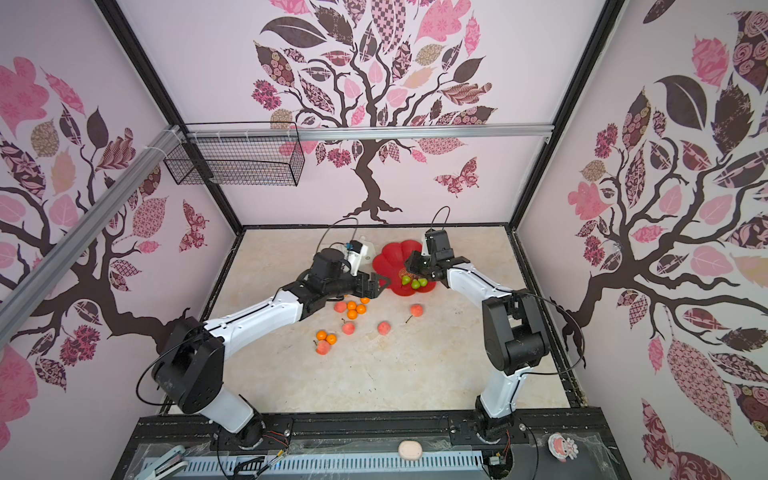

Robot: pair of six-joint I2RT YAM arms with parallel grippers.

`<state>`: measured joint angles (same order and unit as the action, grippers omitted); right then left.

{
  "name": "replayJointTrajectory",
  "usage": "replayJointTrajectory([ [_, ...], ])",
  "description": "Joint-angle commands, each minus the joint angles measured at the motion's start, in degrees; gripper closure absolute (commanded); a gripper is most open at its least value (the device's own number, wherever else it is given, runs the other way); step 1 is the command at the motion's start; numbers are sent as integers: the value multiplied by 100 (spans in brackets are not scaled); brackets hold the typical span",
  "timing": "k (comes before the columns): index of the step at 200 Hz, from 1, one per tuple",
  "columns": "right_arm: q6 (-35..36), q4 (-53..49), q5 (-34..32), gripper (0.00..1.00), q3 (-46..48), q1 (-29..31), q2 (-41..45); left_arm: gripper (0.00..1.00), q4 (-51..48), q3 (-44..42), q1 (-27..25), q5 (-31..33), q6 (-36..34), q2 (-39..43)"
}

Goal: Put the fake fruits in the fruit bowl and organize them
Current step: 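Carry the small green pear over the red bowl with the right gripper, then lower the pear beside the other pears and open the right gripper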

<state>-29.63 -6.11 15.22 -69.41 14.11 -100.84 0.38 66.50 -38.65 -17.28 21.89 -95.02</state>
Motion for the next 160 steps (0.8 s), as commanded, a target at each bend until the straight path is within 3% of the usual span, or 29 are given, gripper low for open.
replayJointTrajectory([
  [1,134,-90,-4,63,148,-294,310,4,54,738,-212,228,-311,-501],
  [32,390,-329,-140,63,96,-398,177,5,138,1108,-216,45,-39,-1011],
  [160,922,-1255,-888,63,-936,-400,-1107,4,-344,1231,86,-11,565,-1178],
])
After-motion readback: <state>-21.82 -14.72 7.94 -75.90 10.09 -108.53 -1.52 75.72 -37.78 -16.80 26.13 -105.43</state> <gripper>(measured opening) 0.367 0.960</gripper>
